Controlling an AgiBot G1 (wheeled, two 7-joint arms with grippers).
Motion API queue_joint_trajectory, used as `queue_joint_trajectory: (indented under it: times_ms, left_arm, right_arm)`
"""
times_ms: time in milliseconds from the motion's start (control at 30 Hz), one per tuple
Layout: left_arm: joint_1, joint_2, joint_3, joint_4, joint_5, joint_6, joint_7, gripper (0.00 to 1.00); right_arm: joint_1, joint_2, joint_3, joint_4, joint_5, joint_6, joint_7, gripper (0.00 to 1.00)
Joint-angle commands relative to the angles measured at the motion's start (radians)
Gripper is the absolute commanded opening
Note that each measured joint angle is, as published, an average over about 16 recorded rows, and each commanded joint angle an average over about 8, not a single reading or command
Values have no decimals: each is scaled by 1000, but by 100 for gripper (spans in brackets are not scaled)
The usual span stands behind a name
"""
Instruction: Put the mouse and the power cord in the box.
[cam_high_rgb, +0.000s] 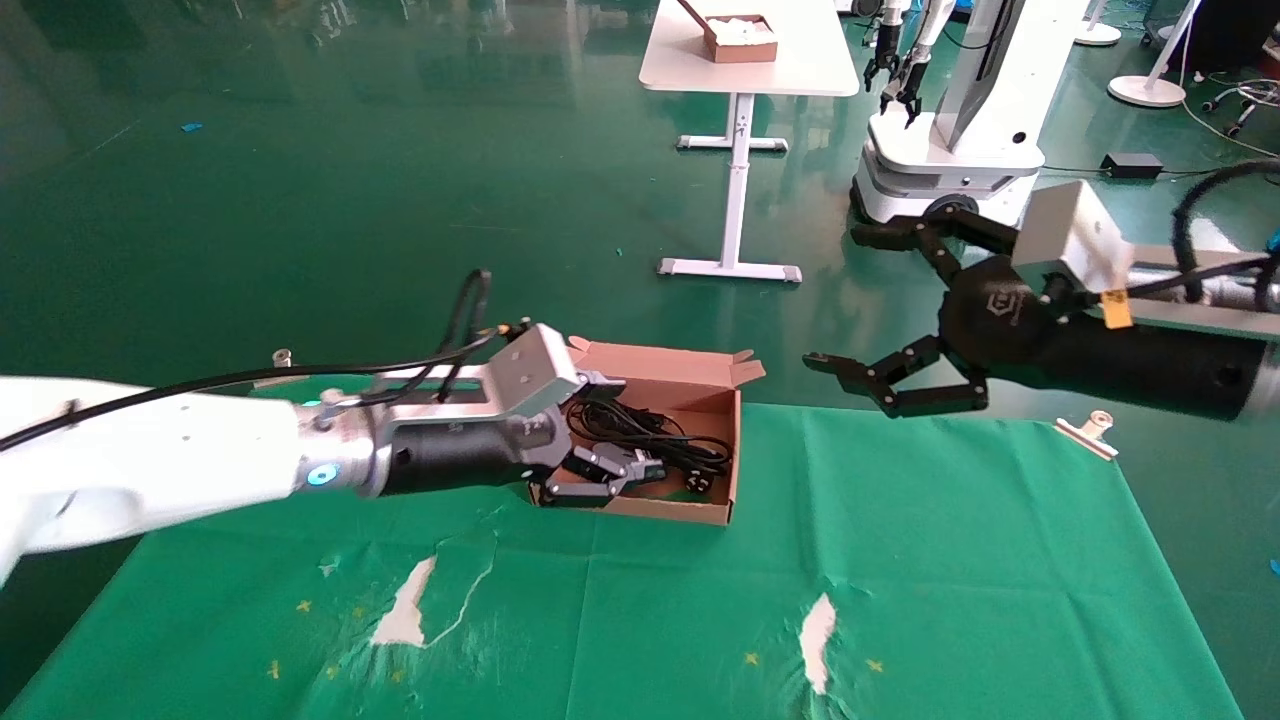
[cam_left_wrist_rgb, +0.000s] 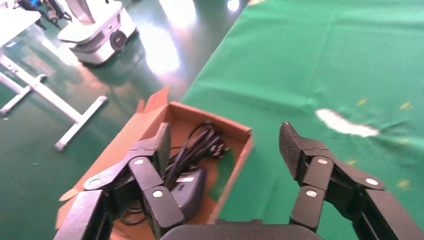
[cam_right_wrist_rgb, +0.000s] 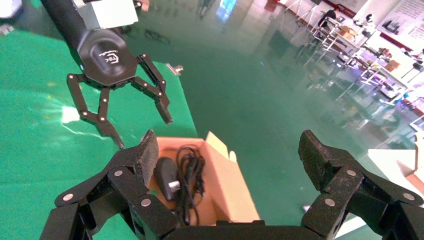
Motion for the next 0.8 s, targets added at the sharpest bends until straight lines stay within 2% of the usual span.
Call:
queue_joint_trajectory:
  times_ms: [33,800]
  left_arm:
    - [24,-26,-19,-30,-31,20,-10,100]
    - [295,-320,-241,-371,-388,254,-129,100]
  right_arm:
    - [-28,12,8,39,19,-4,28,100]
    - [-347,155,95,488,234,-52,353,100]
